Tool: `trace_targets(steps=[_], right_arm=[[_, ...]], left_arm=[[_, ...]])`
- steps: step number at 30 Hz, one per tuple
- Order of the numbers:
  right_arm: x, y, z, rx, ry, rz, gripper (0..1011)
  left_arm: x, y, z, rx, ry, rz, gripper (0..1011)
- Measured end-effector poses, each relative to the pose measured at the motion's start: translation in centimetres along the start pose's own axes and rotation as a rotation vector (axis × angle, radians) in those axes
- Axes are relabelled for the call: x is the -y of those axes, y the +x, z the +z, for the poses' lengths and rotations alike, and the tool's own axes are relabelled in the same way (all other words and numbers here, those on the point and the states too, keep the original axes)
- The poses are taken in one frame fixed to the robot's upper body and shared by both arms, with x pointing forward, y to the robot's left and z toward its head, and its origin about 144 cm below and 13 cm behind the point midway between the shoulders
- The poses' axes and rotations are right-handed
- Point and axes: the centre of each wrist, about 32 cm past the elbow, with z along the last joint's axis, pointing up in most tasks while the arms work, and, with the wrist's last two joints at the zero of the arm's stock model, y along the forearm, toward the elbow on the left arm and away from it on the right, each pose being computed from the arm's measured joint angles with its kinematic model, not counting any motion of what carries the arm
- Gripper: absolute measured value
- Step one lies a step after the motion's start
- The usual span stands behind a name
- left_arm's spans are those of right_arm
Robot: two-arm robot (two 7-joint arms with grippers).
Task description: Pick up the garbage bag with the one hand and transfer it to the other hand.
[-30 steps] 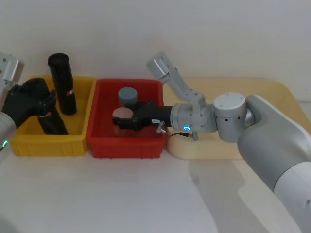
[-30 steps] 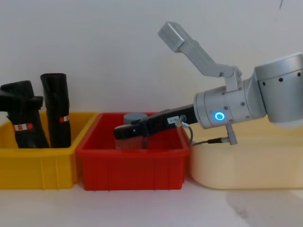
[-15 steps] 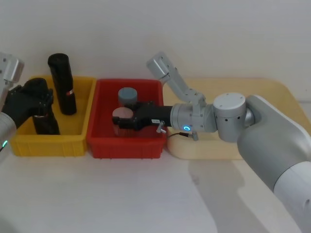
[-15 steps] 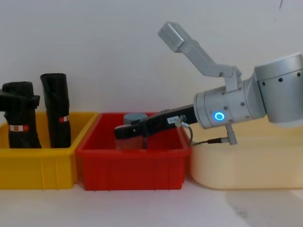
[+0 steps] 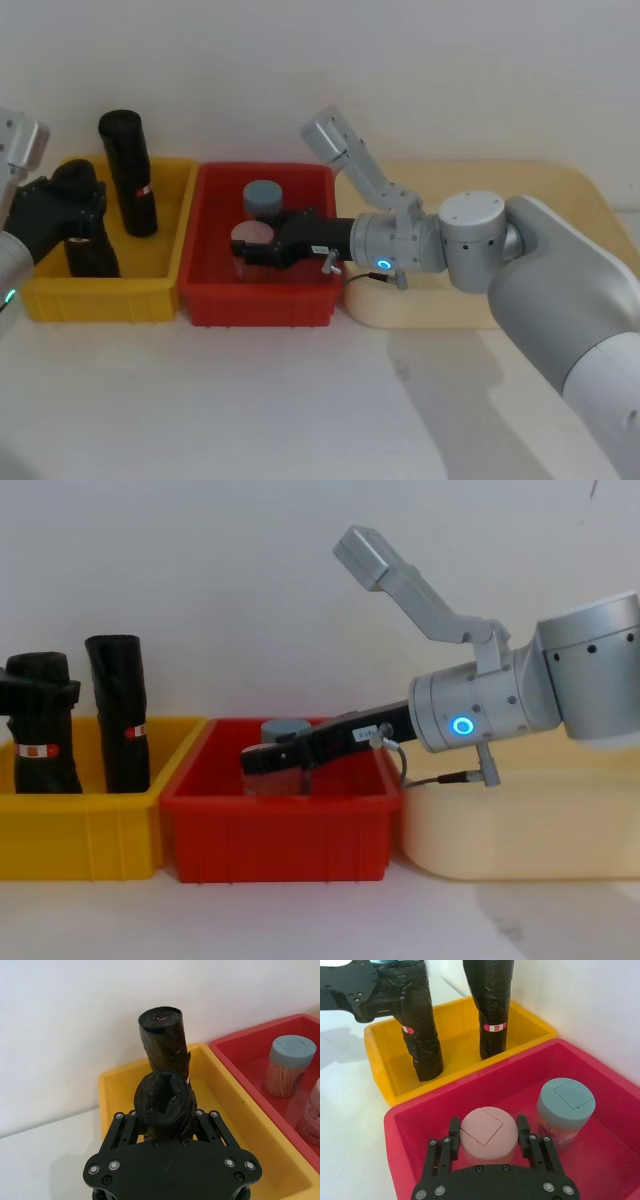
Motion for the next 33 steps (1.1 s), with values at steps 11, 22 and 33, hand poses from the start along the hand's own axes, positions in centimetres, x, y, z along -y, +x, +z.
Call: trace_targets(steps=[11, 22, 33], right_arm=[[0.00, 0.00, -0.01, 0.000, 0.000, 0.000, 658], [0.00, 0.00, -0.02, -0.001, 0.000, 0.000, 658], [0.18, -0.09, 0.02, 0.003, 0.021, -0.003, 658]], left_arm=[[0.00, 0.00, 0.00, 0.000, 0.000, 0.000, 366], [0.00, 0.00, 0.00, 0.000, 0.000, 0.000, 365], [-0.04, -0.02, 0.39, 0.011, -0.017, 0.002, 365]])
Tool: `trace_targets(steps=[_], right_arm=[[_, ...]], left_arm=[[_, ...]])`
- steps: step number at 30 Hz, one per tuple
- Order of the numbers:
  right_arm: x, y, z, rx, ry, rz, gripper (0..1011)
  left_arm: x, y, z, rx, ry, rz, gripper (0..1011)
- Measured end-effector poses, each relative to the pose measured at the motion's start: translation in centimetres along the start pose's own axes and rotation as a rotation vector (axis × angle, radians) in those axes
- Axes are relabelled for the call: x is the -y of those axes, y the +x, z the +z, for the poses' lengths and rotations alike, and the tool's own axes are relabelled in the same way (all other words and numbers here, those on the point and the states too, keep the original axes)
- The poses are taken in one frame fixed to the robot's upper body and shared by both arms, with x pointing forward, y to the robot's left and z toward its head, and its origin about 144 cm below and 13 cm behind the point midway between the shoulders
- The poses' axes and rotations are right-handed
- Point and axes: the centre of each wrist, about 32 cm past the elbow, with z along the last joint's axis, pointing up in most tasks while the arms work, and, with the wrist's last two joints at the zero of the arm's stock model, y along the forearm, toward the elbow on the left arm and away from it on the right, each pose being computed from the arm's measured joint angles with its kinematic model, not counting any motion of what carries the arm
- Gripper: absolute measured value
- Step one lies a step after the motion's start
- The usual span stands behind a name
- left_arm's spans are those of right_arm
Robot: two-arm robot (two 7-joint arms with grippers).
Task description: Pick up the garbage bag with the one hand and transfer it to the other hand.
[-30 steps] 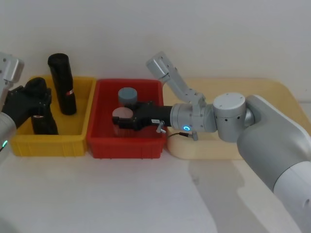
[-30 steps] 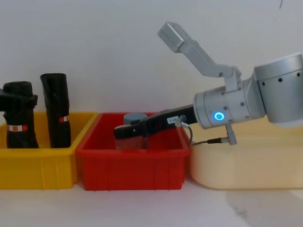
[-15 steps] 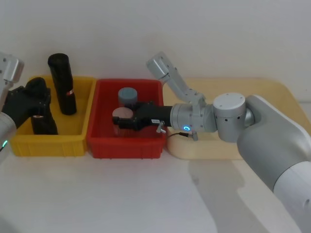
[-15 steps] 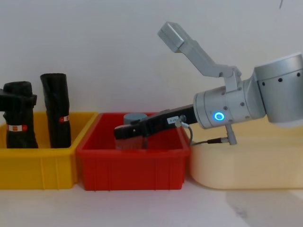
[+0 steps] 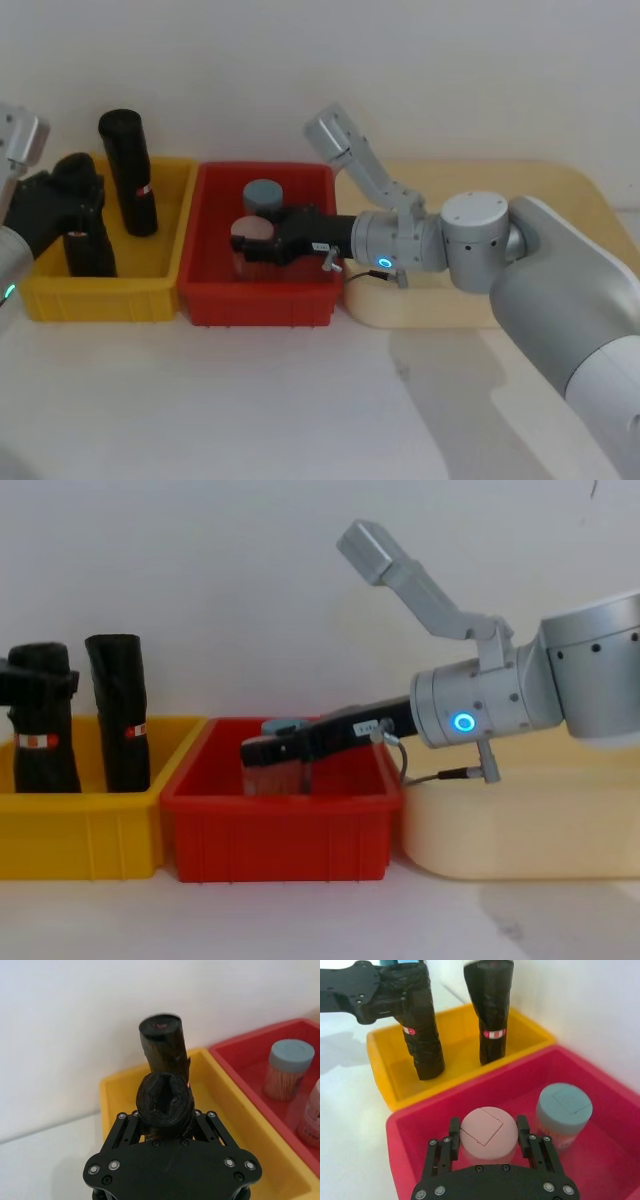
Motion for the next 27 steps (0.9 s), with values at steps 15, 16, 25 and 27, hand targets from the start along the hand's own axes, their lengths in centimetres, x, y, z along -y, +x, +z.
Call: trace_targets(steps=[15, 16, 25, 27], right_arm=[[3.3, -0.2, 3.6, 0.082, 0.183, -0.047, 658], [3.6, -0.2, 3.8, 0.087, 0.191, -0.054, 658], [7.9, 0.0, 5.0, 0.128, 0.244, -0.157, 658], [8.7, 0.0, 5.3, 0.136, 0.253, -0.176, 658]], left_arm=[[-0.2, 0.4, 5.9, 0.018, -0.132, -0.032, 365], [-0.1, 0.5, 6.8, 0.019, -0.149, -0.041, 365], [0.6, 0.1, 10.5, 0.004, -0.215, -0.117, 365], [0.9, -0.2, 11.4, -0.002, -0.229, -0.143, 365]])
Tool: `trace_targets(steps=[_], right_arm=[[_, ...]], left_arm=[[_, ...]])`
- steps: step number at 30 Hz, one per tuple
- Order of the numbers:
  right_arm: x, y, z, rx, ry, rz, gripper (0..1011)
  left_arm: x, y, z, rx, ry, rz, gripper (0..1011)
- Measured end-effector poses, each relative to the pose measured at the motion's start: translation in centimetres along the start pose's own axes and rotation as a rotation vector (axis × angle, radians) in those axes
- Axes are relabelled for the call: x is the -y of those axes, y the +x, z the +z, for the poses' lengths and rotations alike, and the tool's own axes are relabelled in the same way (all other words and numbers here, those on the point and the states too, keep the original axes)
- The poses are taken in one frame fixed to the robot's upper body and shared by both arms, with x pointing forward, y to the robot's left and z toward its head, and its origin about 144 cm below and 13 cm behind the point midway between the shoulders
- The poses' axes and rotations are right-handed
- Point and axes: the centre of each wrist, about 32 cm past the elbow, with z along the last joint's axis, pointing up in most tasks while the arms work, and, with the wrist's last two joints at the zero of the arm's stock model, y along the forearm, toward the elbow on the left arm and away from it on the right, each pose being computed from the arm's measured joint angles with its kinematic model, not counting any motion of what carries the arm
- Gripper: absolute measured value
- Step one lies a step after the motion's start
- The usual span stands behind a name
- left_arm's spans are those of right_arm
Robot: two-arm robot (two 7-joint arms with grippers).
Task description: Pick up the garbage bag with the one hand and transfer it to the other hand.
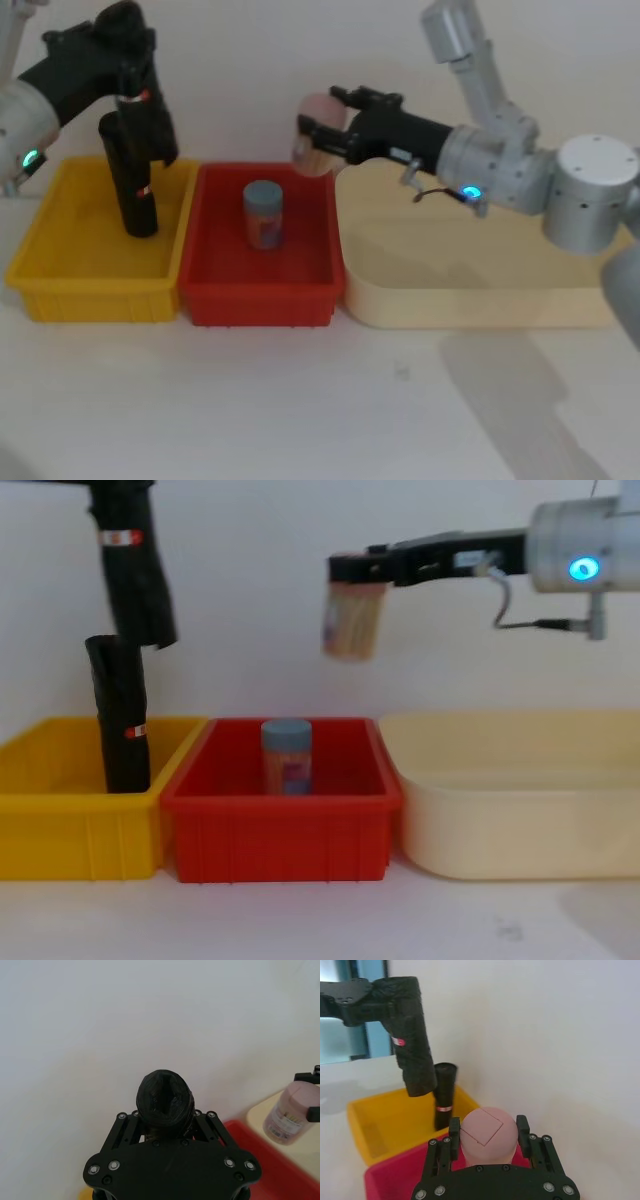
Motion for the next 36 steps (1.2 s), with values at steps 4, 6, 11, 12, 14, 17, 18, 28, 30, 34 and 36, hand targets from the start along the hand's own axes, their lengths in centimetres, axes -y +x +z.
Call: trace_targets(steps=[4, 6, 11, 12, 14, 17, 18, 28, 30, 34, 36], right_arm=[[2.3, 0.4, 0.5, 0.014, 0.003, -0.065, 658], [3.1, 0.5, 0.6, 0.018, 0.002, -0.086, 658], [5.8, 0.7, 0.6, 0.023, -0.005, -0.163, 658], [6.3, 0.7, 0.6, 0.024, -0.008, -0.175, 658], [7.4, 0.7, 0.4, 0.024, -0.013, -0.210, 658], [8.6, 0.7, 0.2, 0.024, -0.019, -0.243, 658], [9.4, 0.7, 0.0, 0.021, -0.025, -0.268, 658], [12.9, 0.5, -1.9, -0.013, -0.062, -0.374, 658], [13.4, 0.5, -2.2, -0.022, -0.067, -0.387, 658], [14.0, 0.4, -2.7, -0.034, -0.075, -0.401, 696], [14.2, 0.4, -2.8, -0.036, -0.077, -0.406, 760]], left_arm=[[1.0, -0.6, 0.9, -0.015, -0.018, -0.049, 365], [1.7, -1.0, 1.3, -0.025, -0.026, -0.077, 365], [3.3, -2.2, 2.0, -0.049, -0.041, -0.156, 365], [3.5, -2.4, 2.0, -0.052, -0.041, -0.166, 365], [4.0, -2.8, 2.1, -0.058, -0.041, -0.191, 365], [5.3, -3.9, 2.2, -0.072, -0.042, -0.248, 365], [5.5, -4.2, 2.1, -0.074, -0.042, -0.259, 365], [8.5, -7.0, 1.8, -0.094, -0.031, -0.360, 365], [8.7, -7.3, 1.7, -0.094, -0.030, -0.369, 365], [9.3, -8.0, 1.7, -0.097, -0.027, -0.391, 365], [9.6, -8.2, 1.7, -0.097, -0.026, -0.400, 365]])
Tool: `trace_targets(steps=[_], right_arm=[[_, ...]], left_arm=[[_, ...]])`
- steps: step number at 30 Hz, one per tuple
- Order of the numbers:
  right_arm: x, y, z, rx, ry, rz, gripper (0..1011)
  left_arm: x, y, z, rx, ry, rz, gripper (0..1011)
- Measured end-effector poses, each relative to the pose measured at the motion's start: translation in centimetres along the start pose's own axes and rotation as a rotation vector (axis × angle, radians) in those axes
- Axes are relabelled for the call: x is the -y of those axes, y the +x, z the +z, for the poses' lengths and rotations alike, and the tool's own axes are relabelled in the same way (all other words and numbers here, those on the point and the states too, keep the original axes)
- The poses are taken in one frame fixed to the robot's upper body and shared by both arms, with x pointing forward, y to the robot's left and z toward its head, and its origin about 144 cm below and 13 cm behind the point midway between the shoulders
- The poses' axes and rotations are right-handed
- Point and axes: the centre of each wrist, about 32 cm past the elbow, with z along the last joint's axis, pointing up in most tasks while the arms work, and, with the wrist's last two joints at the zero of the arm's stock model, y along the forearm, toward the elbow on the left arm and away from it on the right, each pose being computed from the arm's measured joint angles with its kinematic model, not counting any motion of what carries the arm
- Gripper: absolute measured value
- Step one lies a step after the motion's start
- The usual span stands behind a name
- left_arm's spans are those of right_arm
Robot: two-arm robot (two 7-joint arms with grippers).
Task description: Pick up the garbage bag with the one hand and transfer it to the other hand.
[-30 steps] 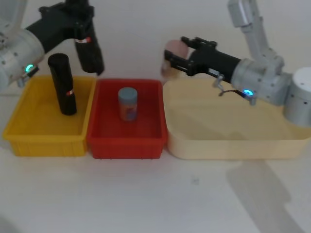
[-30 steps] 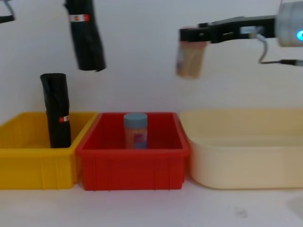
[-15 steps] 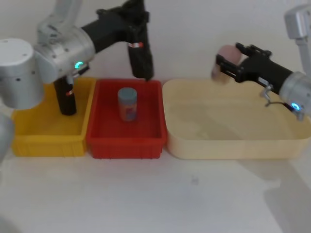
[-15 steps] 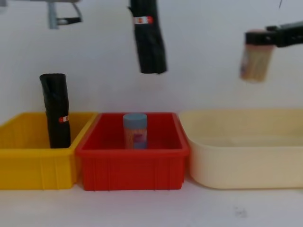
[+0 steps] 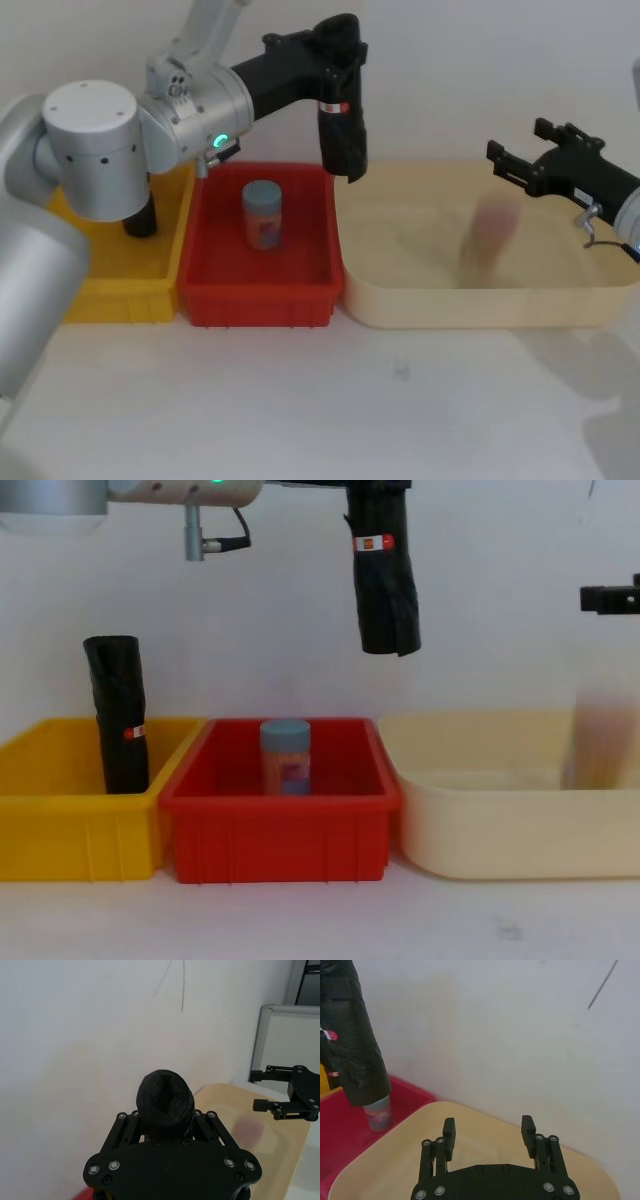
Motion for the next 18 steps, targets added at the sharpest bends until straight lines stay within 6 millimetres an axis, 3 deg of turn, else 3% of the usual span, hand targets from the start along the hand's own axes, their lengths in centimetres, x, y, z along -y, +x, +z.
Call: trace_targets(steps=[8, 18], right_arm=[[0.6, 0.2, -0.5, -0.011, -0.010, -0.015, 977], [0.5, -0.2, -0.5, -0.019, 0.011, 0.038, 1000]], left_arm=[[0.7, -0.4, -0.1, -0.002, 0.003, -0.019, 365], [1.2, -0.6, -0.1, -0.003, 0.006, -0.031, 365]])
